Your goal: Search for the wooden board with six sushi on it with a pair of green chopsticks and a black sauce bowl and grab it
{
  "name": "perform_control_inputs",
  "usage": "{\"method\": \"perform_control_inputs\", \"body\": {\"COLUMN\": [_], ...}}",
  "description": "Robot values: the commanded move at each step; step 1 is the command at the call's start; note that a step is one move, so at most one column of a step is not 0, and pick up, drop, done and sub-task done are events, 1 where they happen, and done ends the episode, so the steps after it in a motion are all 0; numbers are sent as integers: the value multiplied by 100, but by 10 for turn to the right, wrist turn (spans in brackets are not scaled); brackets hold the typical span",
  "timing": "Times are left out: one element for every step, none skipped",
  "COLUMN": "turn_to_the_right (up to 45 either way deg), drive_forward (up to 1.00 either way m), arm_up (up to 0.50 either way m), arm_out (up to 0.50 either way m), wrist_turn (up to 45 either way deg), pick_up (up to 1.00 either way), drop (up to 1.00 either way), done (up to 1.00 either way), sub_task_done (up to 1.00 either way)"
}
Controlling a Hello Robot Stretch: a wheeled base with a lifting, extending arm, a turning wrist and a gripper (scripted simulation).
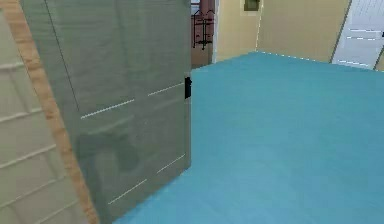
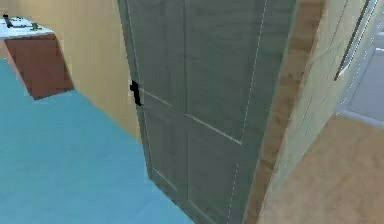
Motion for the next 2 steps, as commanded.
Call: {"method": "perform_control_inputs", "body": {"turn_to_the_right": [390,0], "drive_forward": [0,100], "arm_up": [0,0], "arm_out": [0,0], "wrist_turn": [0,0], "pick_up": [0,0], "drop": [0,0], "done": [0,0], "sub_task_done": [0,0]}}
